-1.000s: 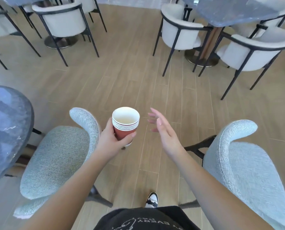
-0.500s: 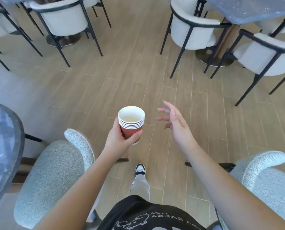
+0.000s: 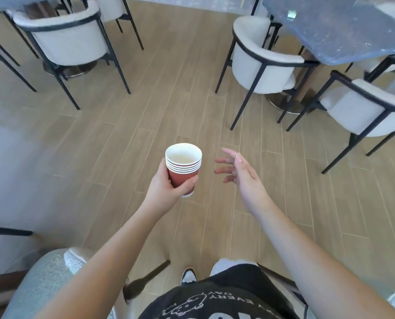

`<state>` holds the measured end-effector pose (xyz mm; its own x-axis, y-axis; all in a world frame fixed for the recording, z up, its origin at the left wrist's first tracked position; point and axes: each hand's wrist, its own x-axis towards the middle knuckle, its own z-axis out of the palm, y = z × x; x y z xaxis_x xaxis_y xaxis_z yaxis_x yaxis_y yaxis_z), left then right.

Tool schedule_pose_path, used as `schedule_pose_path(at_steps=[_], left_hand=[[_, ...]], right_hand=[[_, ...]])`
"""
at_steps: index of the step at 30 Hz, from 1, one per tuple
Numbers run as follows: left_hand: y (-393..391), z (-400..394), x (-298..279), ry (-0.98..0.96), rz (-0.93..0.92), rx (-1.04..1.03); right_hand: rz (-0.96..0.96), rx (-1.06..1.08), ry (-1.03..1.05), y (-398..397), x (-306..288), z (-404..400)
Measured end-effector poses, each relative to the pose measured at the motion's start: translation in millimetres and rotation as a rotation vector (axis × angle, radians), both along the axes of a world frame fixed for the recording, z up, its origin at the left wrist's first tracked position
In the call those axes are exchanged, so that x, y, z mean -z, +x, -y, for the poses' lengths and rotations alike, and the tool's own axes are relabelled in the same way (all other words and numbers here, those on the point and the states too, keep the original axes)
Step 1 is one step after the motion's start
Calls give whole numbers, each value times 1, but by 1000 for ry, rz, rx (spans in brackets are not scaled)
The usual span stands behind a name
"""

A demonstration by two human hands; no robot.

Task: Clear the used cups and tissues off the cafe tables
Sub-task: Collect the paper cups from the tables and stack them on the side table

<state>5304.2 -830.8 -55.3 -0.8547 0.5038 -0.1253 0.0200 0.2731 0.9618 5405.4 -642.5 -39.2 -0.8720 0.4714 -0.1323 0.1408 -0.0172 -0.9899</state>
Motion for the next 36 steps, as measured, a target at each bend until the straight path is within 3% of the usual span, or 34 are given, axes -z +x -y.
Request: schedule_pose_path(at_steps=[16, 28, 36], left_hand=[[-185, -172, -5, -112, -24, -120], [-322, -246, 4, -93, 0, -164], [-467, -278, 15, -42, 13, -191]], right_hand=[[4, -111, -105, -208, 9, -188], [0, -183, -115, -353, 14, -253], [20, -141, -117, -498, 22, -291]])
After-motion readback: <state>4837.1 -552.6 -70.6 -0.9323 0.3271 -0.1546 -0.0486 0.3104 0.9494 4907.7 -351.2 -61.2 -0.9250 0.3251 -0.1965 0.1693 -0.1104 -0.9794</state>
